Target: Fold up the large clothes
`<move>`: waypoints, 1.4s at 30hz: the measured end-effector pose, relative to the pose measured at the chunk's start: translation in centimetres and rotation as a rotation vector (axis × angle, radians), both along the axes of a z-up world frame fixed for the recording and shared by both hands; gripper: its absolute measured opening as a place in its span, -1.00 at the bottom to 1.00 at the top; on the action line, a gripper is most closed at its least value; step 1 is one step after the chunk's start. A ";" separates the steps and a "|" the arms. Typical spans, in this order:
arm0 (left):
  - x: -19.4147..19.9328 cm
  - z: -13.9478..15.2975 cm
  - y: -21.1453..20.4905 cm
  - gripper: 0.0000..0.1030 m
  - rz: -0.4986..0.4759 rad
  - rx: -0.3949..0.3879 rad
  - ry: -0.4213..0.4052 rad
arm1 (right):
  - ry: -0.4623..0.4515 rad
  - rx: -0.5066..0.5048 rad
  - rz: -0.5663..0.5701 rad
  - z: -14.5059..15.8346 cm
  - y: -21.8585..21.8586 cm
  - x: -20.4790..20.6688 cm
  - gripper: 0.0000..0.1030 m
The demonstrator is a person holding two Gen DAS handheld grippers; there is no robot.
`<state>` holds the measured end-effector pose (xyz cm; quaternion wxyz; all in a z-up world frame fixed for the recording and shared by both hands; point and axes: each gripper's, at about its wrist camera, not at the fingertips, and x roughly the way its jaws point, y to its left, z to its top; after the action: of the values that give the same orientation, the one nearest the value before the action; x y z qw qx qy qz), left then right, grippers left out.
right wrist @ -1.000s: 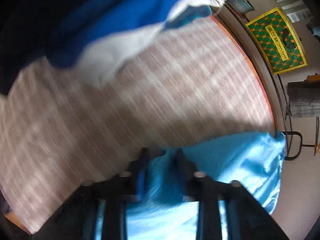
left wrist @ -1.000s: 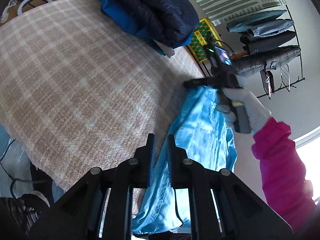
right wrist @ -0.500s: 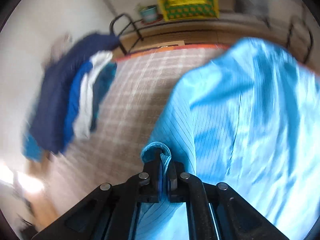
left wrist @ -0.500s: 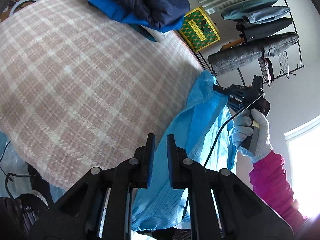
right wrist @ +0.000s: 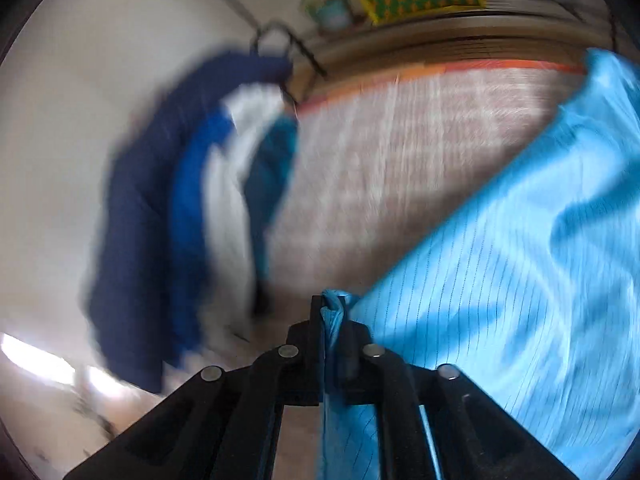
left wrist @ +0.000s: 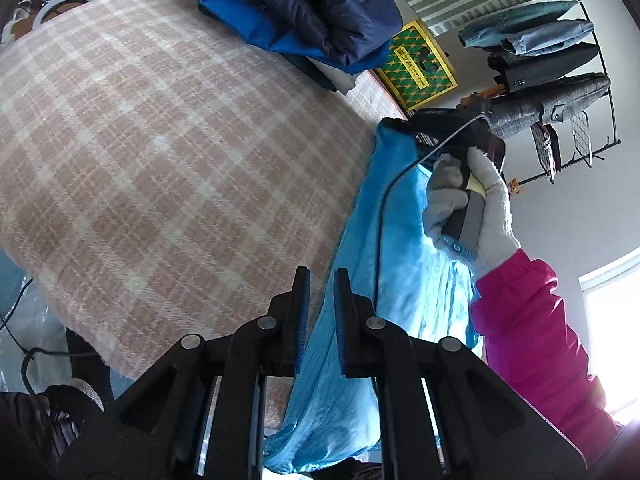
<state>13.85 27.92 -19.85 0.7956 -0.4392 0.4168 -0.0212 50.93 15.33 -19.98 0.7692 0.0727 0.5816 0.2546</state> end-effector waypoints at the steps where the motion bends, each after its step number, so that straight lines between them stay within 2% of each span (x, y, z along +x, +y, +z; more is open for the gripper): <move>1: -0.2 -0.1 0.1 -0.84 0.000 -0.003 0.002 | 0.001 -0.011 0.013 0.2 0.0 -0.2 -0.40; 2: -0.4 -0.1 0.1 -0.84 -0.002 -0.007 0.002 | 0.001 -0.005 0.017 0.7 -0.3 -0.5 -0.29; 5: -1.0 -0.1 -0.1 -0.83 -0.026 -0.012 -0.001 | -0.026 0.079 0.026 4.1 -3.2 -1.9 -0.28; 9: -2.1 0.1 -1.8 -0.83 -0.106 -0.016 -0.005 | -0.062 0.185 0.046 9.0 -8.6 -5.4 -0.25; 13: -4.1 -0.1 -4.3 -0.83 -0.198 -0.007 -0.005 | -0.087 0.204 0.062 12.2 -14.2 -11.1 -0.25; 17: -5.9 -0.9 -5.9 -0.81 -0.234 0.028 0.029 | -0.126 0.151 0.088 12.9 -19.8 -18.3 -0.25; 21: -7.5 -1.8 -6.1 -0.81 -0.223 0.016 0.043 | -0.116 0.090 0.107 10.1 -22.7 -24.6 -0.35; 22: -7.9 -2.1 -6.0 -0.73 -0.217 0.005 0.044 | -0.108 0.080 0.115 8.9 -23.1 -26.0 -0.35; 23: -8.2 -2.3 -5.9 -0.46 -0.209 -0.016 0.044 | -0.101 0.069 0.123 7.9 -23.3 -27.1 -0.35; 24: -8.3 -2.6 -5.7 -0.29 -0.200 -0.029 0.044 | -0.101 0.052 0.131 7.2 -23.2 -27.7 -0.35; 25: -8.4 -2.7 -5.6 -0.03 -0.185 -0.040 0.036 | -0.108 0.032 0.140 6.4 -23.1 -28.4 -0.35; 30: -8.1 -2.7 -5.8 -0.01 -0.183 -0.045 -0.009 | -0.128 -0.051 0.180 3.0 -21.5 -28.8 -0.35; 32: -8.0 -3.3 -5.7 0.08 -0.173 -0.075 -0.010 | -0.117 -0.057 0.183 1.9 -21.2 -28.3 -0.36; 38: -8.0 -5.5 -4.3 0.08 -0.109 -0.177 -0.009 | -0.096 -0.149 0.202 -0.3 -20.6 -27.9 -0.40; 41: -8.0 -6.1 -3.7 0.22 -0.108 -0.231 -0.026 | -0.123 -0.173 0.226 -0.3 -20.3 -28.2 -0.41; 42: -8.1 -6.1 -3.6 0.22 -0.114 -0.226 -0.035 | -0.124 -0.176 0.227 -0.3 -20.2 -28.2 -0.40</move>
<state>5.74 24.29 -25.97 0.7456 -0.5013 0.4222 -0.1210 22.76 -4.92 -20.27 0.7732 -0.0772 0.5576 0.2920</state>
